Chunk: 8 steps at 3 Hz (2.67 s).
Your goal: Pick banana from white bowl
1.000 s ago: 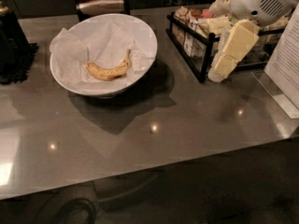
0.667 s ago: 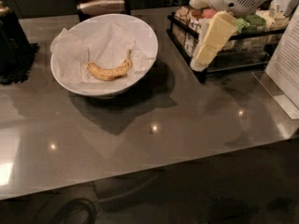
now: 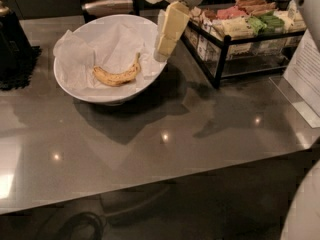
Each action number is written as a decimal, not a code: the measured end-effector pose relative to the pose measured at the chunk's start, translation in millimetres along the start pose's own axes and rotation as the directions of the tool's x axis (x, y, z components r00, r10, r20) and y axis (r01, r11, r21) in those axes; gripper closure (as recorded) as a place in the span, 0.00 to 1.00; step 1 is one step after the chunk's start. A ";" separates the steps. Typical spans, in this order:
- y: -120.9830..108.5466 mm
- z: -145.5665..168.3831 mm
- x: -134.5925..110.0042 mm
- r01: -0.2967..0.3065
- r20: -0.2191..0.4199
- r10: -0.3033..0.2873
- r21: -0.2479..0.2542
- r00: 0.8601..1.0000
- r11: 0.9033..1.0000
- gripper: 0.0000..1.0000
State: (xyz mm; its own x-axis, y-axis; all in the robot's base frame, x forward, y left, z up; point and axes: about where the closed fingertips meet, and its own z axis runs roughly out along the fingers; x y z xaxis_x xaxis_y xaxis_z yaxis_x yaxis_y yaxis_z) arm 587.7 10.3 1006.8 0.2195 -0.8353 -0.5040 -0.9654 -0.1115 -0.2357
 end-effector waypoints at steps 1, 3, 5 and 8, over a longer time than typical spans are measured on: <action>-3.6 2.8 -4.7 0.005 0.007 -0.005 0.007 1.000 1.000 0.00; -24.6 39.3 -16.2 -0.005 0.105 0.005 0.001 0.994 1.000 0.00; -26.9 41.7 -17.9 -0.003 0.109 0.003 0.001 0.994 1.000 0.41; -40.3 126.3 -45.5 0.066 0.198 -0.035 -0.153 0.980 0.986 0.19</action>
Offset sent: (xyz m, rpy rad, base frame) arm 0.0113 0.0090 -0.0172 0.1384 0.0139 -0.0568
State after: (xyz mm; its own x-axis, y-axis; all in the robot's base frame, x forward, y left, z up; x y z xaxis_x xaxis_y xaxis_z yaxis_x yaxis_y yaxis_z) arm 634.4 120.8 934.3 0.2764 -0.7082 -0.6497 -0.9590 -0.2471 -0.1387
